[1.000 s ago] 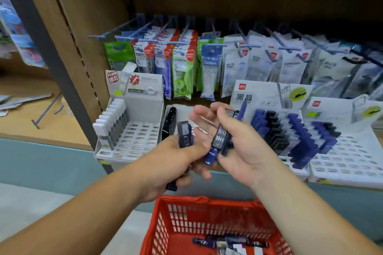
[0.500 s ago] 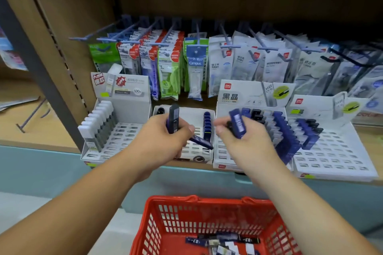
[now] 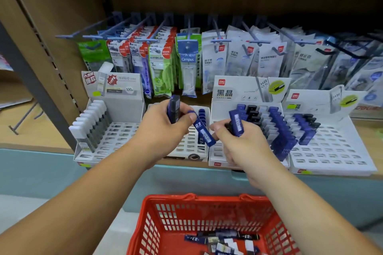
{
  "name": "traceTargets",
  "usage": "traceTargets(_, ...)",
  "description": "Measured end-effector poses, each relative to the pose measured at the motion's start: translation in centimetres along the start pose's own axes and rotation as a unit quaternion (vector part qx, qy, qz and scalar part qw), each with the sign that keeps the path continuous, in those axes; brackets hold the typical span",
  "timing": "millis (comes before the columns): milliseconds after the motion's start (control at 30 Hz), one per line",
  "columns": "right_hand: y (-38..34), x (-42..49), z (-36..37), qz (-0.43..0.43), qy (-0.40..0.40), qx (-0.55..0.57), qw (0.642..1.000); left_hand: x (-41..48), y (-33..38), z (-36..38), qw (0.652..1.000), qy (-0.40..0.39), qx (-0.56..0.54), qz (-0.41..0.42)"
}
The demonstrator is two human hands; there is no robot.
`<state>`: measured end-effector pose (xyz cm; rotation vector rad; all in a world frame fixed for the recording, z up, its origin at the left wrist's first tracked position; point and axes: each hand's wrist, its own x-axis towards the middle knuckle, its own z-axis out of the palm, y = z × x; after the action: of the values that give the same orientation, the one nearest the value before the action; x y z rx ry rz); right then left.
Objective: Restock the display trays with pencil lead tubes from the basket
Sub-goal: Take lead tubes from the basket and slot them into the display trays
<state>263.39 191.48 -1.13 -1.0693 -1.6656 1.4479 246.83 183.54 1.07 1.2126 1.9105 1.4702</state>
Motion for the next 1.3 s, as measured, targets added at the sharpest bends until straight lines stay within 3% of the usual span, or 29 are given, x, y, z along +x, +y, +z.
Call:
traceTargets(100,0.2,0.3,-0.1,0.05,-0.006,0.048,0.998,0.3,-0.2,0.4,0.999,-0.004,0.035,0.035)
traceTargets(233,0.1,0.2,-1.0,0.044,-0.007,0.037,0.998,1.2,-0.6,0.3,0.996,0.014,0.064,0.059)
traceTargets(367,-0.1,-0.5,-1.5,0.088,-0.085,0.049,0.991,1.7,-1.6,0.1,0.989,-0.025,0.124,0.071)
traceTargets(533,-0.2,-0.3,-1.9,0.169,-0.101,0.113,0.974,2.0,-2.3,0.5,0.98,-0.054,0.176,0.074)
traceTargets(833,0.6,-0.2,-2.8,0.169,-0.09,0.135,0.972,1.9,-2.0,1.0,0.969,-0.08,0.213,0.095)
traceTargets(1000,1.2,-0.3,-3.0,0.105,-0.089,0.065,0.988,1.6,-1.8,1.2,0.985,-0.042,0.145,0.083)
traceTargets(1200,1.0,-0.4,-1.3,-0.072,-0.037,-0.128,0.988,1.3,0.5,1.2,0.999,-0.033,0.016,0.019)
traceTargets(1300,0.9,-0.2,-0.9,-0.013,-0.051,-0.061,0.997,0.9,1.1,0.7,0.996,-0.067,-0.053,-0.017)
